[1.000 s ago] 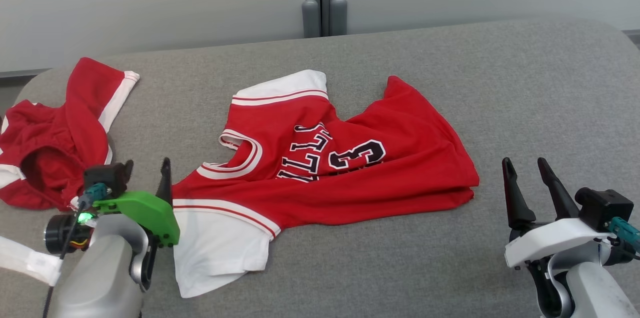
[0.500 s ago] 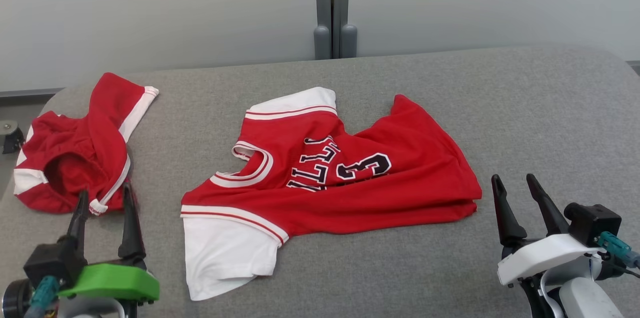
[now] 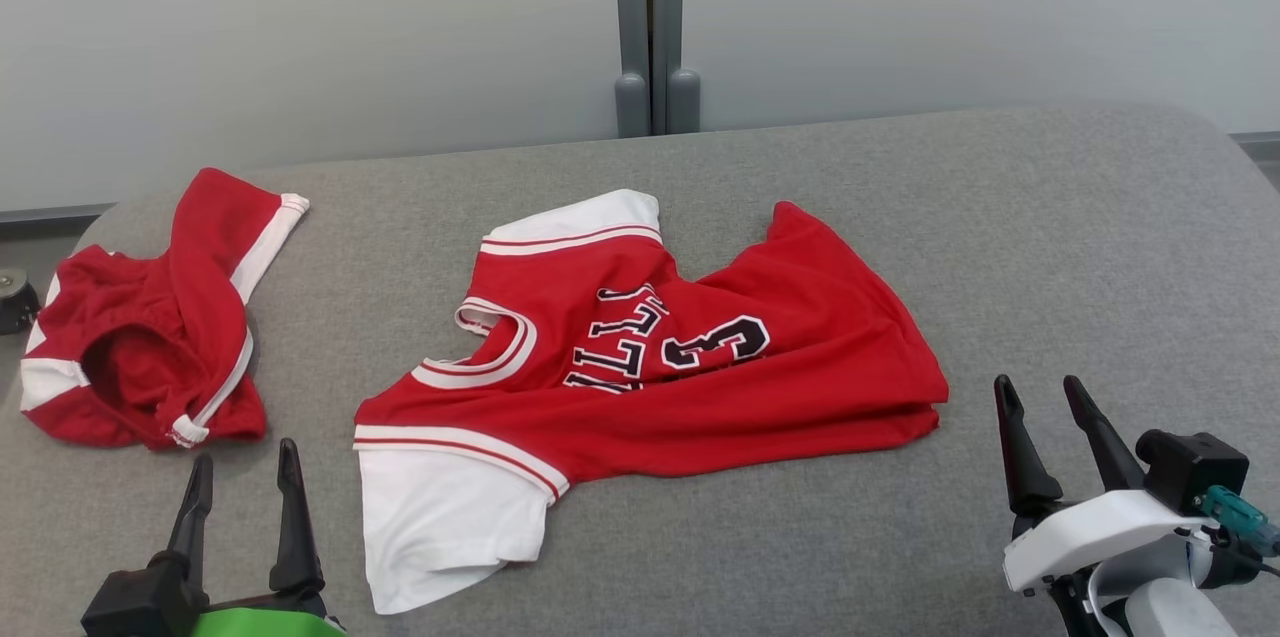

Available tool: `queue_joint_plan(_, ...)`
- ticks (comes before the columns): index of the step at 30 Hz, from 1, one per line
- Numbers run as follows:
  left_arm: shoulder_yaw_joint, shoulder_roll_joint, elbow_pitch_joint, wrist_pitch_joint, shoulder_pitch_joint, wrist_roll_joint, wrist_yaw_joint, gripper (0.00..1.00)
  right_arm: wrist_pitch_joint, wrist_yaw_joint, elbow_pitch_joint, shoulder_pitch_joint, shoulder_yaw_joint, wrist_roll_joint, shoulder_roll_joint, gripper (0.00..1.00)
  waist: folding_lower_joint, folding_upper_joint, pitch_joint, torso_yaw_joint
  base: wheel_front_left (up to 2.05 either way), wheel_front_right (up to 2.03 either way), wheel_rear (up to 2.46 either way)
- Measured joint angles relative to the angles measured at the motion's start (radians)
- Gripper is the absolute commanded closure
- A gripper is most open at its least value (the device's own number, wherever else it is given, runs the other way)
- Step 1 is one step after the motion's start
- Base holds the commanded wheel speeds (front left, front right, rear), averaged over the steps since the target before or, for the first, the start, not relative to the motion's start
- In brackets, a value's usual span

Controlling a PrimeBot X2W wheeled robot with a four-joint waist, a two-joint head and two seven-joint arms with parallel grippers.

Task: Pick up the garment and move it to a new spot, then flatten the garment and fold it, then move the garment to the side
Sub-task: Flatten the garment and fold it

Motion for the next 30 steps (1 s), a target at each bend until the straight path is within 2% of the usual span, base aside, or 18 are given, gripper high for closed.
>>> queue_joint_plan(20, 0.053, -0.037, 0.044, 0.000, -0.011, 0.061, -0.052, 0.00, 0.000, 0.000, -0.016, -0.010, 0.001, -0.014, 0.009, 0.00, 0.0000, 0.0000, 0.002, -0.012, 0.00, 0.00, 0.00)
queue_joint_plan(30, 0.060, -0.045, 0.063, -0.001, -0.021, 0.069, -0.068, 0.00, 0.000, 0.000, -0.071, -0.016, 0.020, -0.014, 0.004, 0.00, 0.0000, 0.0000, 0.000, -0.009, 0.00, 0.00, 0.00)
